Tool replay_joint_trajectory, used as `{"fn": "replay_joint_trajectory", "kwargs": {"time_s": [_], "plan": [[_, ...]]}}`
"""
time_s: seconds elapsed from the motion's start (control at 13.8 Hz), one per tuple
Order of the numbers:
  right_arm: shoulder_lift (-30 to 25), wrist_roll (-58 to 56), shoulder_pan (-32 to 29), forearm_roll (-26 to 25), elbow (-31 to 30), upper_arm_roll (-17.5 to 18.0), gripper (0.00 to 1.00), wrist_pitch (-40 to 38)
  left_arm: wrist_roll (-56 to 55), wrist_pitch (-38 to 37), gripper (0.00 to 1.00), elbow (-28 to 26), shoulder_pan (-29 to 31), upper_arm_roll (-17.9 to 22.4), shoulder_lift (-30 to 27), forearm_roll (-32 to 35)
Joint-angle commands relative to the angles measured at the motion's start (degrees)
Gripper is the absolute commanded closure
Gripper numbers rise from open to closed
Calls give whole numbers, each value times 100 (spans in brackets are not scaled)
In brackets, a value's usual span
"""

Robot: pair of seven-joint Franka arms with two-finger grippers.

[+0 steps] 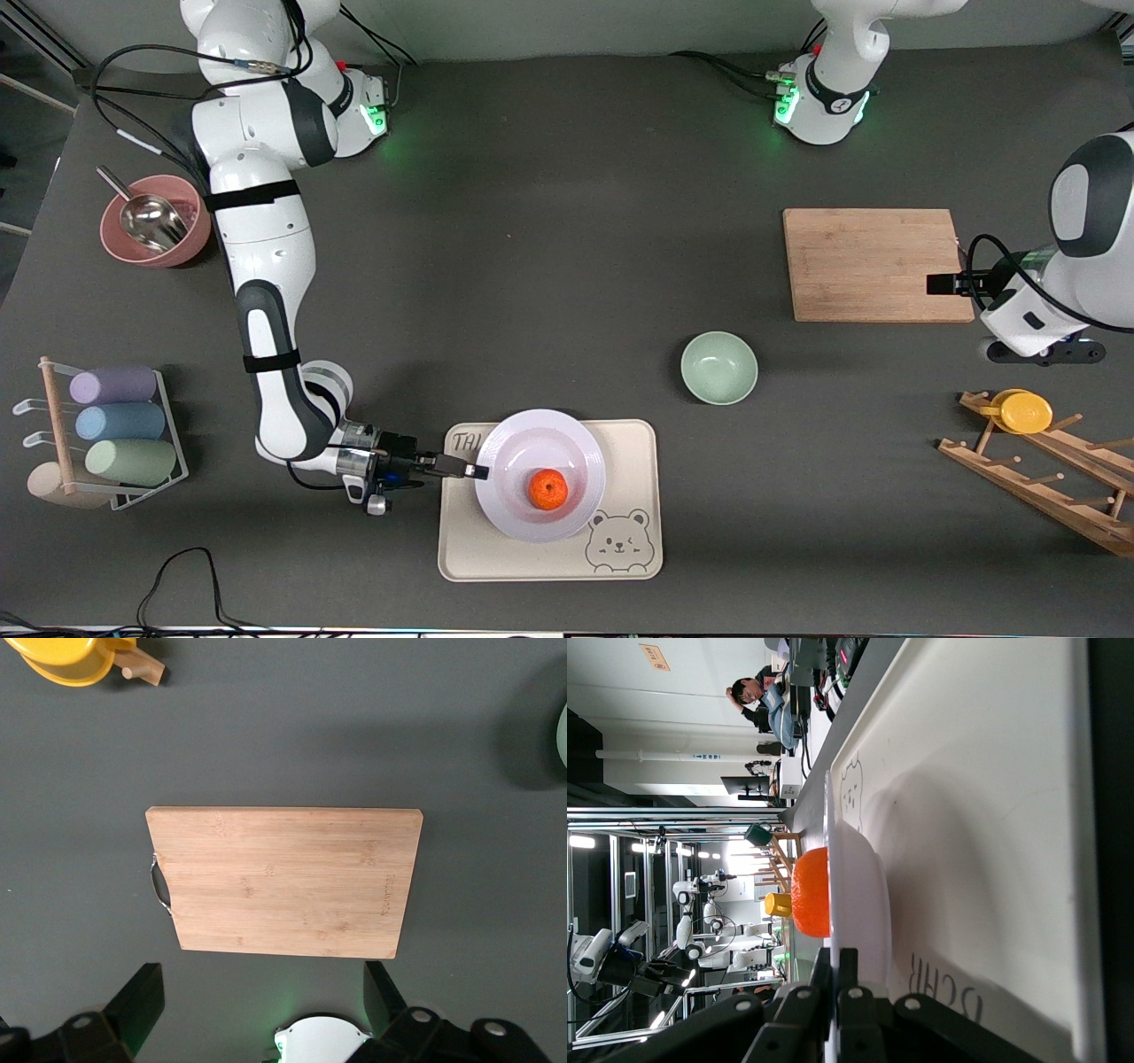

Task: Place orange and plate with both arms
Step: 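Open the right gripper and release the plate rim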

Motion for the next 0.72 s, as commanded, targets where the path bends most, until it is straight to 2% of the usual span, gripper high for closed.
{"fn": "replay_joint_trajectory", "kwargs": {"time_s": [0.0, 0.22, 0.36, 0.51, 0.58, 0.65], "plan": [[143, 138, -54, -100, 215, 21, 100, -86, 118, -130, 0, 110, 63, -37, 50, 20], [240, 6, -45, -109, 198, 29, 100, -86, 118, -130, 0, 110, 63, -28, 76, 20], [240, 6, -45, -135, 189, 29, 89, -86, 118, -130, 0, 110, 63, -28, 76, 20], [240, 32, -45, -153, 154, 21, 59, -86, 118, -139, 0, 110, 63, -28, 76, 20], [240, 41, -45, -170, 154, 21, 48, -86, 118, -130, 0, 119, 55, -28, 76, 20], [240, 49, -45, -170, 154, 21, 41, -86, 118, -130, 0, 119, 55, -28, 76, 20]]}}
